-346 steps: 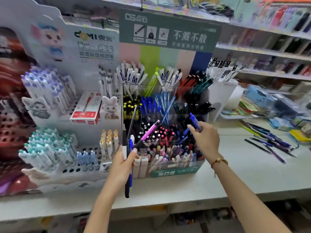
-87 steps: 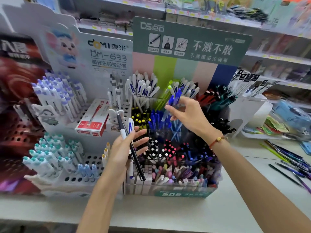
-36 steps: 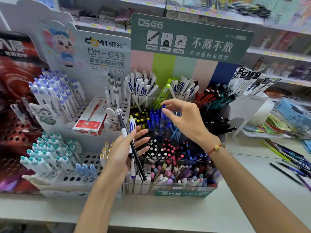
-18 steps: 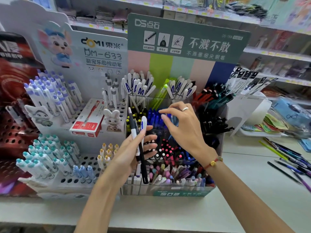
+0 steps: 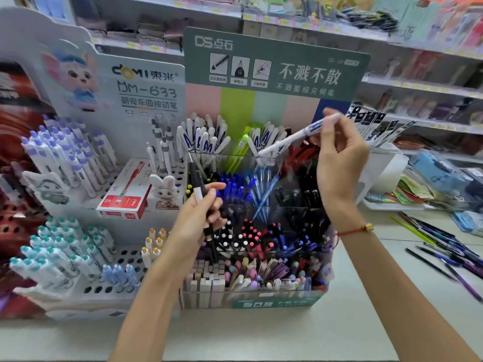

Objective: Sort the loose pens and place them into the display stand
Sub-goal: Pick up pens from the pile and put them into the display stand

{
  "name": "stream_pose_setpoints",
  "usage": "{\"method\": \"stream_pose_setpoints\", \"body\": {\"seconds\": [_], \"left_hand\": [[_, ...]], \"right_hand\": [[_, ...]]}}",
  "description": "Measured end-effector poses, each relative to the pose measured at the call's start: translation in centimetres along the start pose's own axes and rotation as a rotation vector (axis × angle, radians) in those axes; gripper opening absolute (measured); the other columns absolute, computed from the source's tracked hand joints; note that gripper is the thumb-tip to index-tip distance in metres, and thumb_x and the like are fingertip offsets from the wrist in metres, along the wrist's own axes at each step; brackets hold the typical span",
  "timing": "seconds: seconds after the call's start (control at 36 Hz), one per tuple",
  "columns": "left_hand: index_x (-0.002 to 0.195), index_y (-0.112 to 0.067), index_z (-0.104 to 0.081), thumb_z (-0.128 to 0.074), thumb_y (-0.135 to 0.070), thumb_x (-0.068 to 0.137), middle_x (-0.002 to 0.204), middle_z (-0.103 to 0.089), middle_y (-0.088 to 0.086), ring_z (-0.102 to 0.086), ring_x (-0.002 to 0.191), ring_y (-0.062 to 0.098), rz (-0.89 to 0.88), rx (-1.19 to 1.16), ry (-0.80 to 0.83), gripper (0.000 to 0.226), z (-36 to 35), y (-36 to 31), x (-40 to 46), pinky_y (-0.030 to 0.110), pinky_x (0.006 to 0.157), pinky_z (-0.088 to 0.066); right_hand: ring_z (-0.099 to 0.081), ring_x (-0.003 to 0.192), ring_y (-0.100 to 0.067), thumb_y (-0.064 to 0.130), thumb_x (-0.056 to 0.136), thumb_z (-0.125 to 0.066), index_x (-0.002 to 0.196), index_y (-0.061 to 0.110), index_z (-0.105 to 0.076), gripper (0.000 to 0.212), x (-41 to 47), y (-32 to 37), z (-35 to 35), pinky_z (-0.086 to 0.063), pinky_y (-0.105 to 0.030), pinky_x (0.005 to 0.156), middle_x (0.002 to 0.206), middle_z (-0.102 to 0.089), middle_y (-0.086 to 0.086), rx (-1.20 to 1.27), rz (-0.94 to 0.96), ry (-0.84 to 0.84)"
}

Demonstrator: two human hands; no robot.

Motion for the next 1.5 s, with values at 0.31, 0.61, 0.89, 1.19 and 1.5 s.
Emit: {"method": "stream_pose_setpoints", "body": {"seconds": [0.31, 0.61, 0.89, 1.19, 1.5], "left_hand": [[0.088, -0.014, -0.045, -0.033, -0.023, 0.1, 0.064, -0.036, -0.003, -0.03, 0.047, 0.006, 0.16, -0.406, 0.153, 0.019, -1.5, 0.6, -1.5, 0.017, 0.04, -0.028], [0.098, -0.014, -0.051, -0.027, -0.021, 0.104, 0.124, -0.066, -0.001, -0.062, 0.115, 0.014, -0.112, -0.294, 0.091, 0.025, -1.3, -0.9, -2.3, 0.032, 0.095, -0.041], [0.127, -0.016, -0.048, -0.027, -0.03, 0.104, 0.132, -0.058, -0.016, -0.051, 0.126, 0.005, -0.252, -0.284, -0.05, 0.034, -2.4, 0.2, -2.3, 0.025, 0.095, -0.043], [0.117, -0.02, -0.056, -0.035, -0.021, 0.104, 0.07, -0.049, -0.007, -0.044, 0.048, 0.003, 0.005, -0.001, 0.004, 0.025, -5.2, 4.5, -0.9, 0.016, 0.046, -0.042], [0.109, -0.011, -0.056, -0.026, -0.026, 0.105, 0.067, -0.049, -0.003, -0.039, 0.054, 0.009, 0.135, -0.286, -0.019, 0.034, -5.2, 6.1, -1.8, 0.022, 0.051, -0.039]], "right_hand": [[-0.067, 0.072, -0.016, 0.014, 0.091, -0.063, 0.124, 0.006, -0.055, 0.034, 0.9, -0.3, -7.1, -0.057, -0.03, 0.07, 0.091, -0.072, -0.009, -0.456, 0.482, 0.382], [-0.052, 0.099, -0.016, 0.021, 0.088, -0.066, 0.111, 0.016, -0.064, 0.024, -2.9, -0.5, -5.3, -0.042, -0.029, 0.089, 0.104, -0.064, 0.0, -0.568, 0.44, 0.333], [-0.066, 0.074, -0.003, 0.008, 0.094, -0.057, 0.11, 0.014, -0.063, 0.018, -14.2, -3.1, -5.1, -0.051, -0.016, 0.069, 0.089, -0.069, 0.001, 0.158, -0.589, 1.053], [-0.07, 0.074, -0.005, -0.001, 0.076, -0.076, 0.087, 0.016, -0.069, 0.022, -3.9, -2.4, 9.9, -0.053, -0.014, 0.073, 0.082, -0.074, 0.005, -0.137, -0.297, 0.333], [-0.067, 0.077, -0.016, 0.004, 0.073, -0.077, 0.084, 0.021, -0.07, 0.022, 0.2, -5.1, 7.2, -0.052, -0.029, 0.079, 0.082, -0.072, -0.001, -0.784, -0.022, 0.599]]}}
Point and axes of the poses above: each hand's wrist, its own x-axis towards the middle knuckle, its own z-axis out of the back of the hand, y = z × x, the point moved 8 cm from there along x, towards the middle knuckle
